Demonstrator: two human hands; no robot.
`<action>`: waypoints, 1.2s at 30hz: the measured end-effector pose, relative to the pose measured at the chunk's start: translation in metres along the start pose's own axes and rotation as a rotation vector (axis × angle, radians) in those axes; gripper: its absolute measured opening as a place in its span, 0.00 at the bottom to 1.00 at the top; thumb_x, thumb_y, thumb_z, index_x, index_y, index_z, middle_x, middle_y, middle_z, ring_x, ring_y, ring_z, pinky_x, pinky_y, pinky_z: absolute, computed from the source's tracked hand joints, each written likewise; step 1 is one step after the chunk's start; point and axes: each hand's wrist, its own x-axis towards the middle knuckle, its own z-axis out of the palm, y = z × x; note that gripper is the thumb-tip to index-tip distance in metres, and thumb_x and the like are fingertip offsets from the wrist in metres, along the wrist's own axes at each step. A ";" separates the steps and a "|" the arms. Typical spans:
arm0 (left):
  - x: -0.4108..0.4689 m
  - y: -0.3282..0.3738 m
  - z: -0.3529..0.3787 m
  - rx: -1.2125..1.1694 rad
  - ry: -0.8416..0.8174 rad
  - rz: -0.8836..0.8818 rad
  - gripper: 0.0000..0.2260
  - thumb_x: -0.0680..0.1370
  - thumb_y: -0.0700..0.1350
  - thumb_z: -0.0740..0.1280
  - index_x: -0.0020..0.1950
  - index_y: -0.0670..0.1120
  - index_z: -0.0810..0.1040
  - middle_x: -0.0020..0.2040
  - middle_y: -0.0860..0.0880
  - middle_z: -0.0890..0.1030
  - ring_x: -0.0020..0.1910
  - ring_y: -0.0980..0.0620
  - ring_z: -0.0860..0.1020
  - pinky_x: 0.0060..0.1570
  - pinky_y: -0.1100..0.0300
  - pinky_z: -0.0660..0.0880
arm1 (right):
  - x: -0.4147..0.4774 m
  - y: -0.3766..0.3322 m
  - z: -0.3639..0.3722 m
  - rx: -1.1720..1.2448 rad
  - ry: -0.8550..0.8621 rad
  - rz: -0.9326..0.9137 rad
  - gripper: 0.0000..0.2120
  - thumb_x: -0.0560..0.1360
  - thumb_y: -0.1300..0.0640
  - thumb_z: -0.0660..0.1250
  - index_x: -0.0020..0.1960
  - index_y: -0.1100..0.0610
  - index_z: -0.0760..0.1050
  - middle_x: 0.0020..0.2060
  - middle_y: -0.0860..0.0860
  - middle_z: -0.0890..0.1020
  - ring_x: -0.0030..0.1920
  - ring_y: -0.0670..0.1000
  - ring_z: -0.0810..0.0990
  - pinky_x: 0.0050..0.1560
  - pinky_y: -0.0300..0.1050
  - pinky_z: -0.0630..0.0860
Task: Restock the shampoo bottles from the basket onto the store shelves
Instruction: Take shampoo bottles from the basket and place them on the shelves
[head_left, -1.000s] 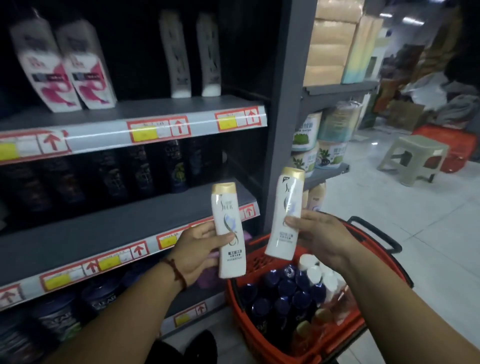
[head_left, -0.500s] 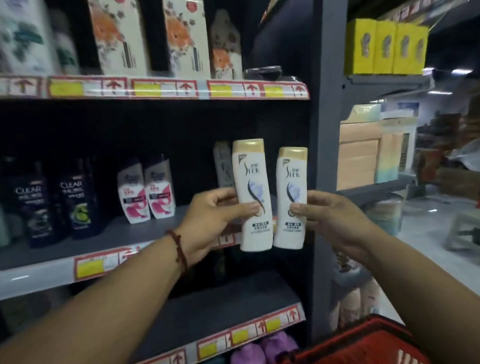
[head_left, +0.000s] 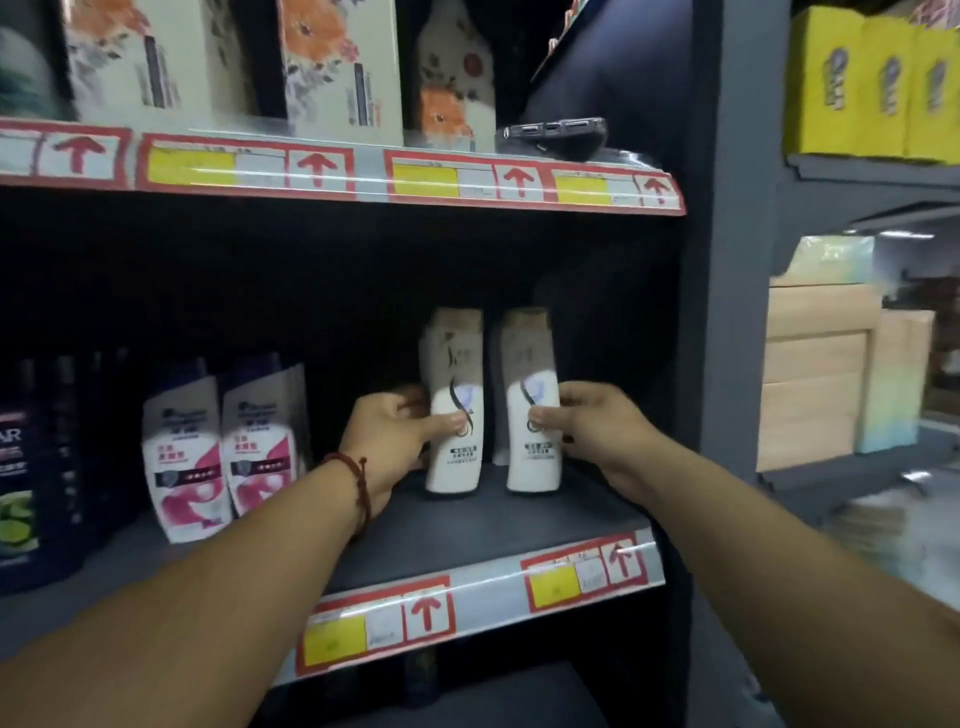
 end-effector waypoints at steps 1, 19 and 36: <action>0.004 -0.009 0.001 0.000 0.010 0.008 0.11 0.72 0.36 0.75 0.53 0.45 0.82 0.47 0.49 0.86 0.45 0.53 0.85 0.38 0.58 0.82 | 0.007 0.007 0.003 -0.018 -0.002 -0.001 0.08 0.78 0.64 0.70 0.56 0.61 0.80 0.50 0.57 0.86 0.47 0.53 0.85 0.40 0.40 0.80; 0.024 -0.058 -0.002 0.768 -0.011 0.040 0.17 0.70 0.47 0.78 0.56 0.45 0.80 0.52 0.50 0.84 0.50 0.53 0.81 0.55 0.61 0.75 | 0.042 0.056 0.014 -0.572 0.028 0.107 0.18 0.72 0.61 0.75 0.59 0.57 0.74 0.57 0.55 0.81 0.58 0.56 0.80 0.63 0.54 0.77; 0.030 -0.061 -0.002 0.910 0.006 0.073 0.20 0.72 0.51 0.76 0.59 0.43 0.78 0.56 0.46 0.83 0.55 0.48 0.80 0.59 0.53 0.76 | 0.049 0.059 0.012 -0.291 -0.019 0.127 0.15 0.72 0.66 0.75 0.56 0.59 0.77 0.49 0.54 0.84 0.48 0.52 0.83 0.51 0.45 0.79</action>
